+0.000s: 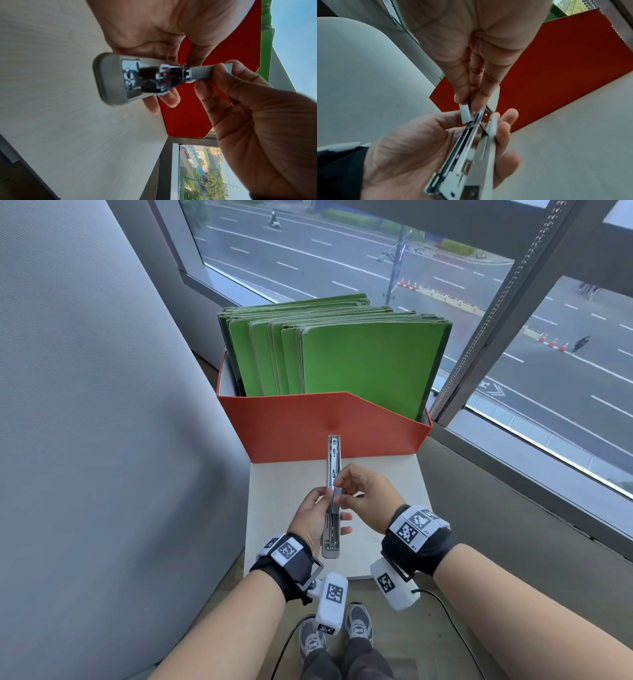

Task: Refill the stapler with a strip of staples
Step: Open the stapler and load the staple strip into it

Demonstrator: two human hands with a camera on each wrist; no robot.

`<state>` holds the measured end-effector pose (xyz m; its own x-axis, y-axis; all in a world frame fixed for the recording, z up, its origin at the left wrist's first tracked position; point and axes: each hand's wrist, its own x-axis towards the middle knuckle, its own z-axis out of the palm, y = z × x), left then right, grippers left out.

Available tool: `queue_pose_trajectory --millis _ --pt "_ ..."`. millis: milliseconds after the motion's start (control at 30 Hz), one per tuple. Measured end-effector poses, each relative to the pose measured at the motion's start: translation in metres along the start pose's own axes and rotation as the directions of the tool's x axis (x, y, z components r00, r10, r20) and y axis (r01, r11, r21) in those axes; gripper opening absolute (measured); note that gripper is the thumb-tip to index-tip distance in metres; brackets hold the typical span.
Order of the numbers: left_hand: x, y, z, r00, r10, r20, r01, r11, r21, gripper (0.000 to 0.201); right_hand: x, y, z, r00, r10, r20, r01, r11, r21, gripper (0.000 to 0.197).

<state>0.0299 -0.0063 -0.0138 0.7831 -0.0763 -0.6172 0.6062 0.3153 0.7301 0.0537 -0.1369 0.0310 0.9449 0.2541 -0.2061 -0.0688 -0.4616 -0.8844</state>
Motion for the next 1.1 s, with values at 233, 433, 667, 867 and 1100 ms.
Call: queue_pose_trajectory --millis 233,433,667,867,1100 --pt "0.0 0.002 0.002 1.0 -0.019 0.0 0.019 1.0 -0.019 0.027 0.0 -0.002 0.002 1.0 0.017 0.008 -0.017 1.0 0.0 0.02" --pt "0.002 0.003 -0.001 0.999 -0.036 0.0 0.036 0.997 -0.074 0.018 -0.005 -0.002 0.007 0.999 0.027 0.017 -0.028 0.999 0.022 0.022" --pt "0.001 0.009 0.002 0.999 -0.03 -0.036 0.025 0.992 -0.123 0.015 -0.011 0.008 0.015 0.998 -0.065 0.014 0.066 0.986 -0.152 0.017" --pt "0.0 0.009 0.004 0.997 -0.02 -0.071 0.014 0.997 -0.081 0.013 -0.023 0.024 0.019 0.986 -0.166 0.024 0.166 0.944 -0.284 0.018" --pt "-0.001 0.006 0.002 0.998 -0.014 -0.069 0.009 0.997 -0.07 0.016 -0.039 0.029 0.012 0.943 -0.281 0.177 0.332 0.823 -0.461 0.02"
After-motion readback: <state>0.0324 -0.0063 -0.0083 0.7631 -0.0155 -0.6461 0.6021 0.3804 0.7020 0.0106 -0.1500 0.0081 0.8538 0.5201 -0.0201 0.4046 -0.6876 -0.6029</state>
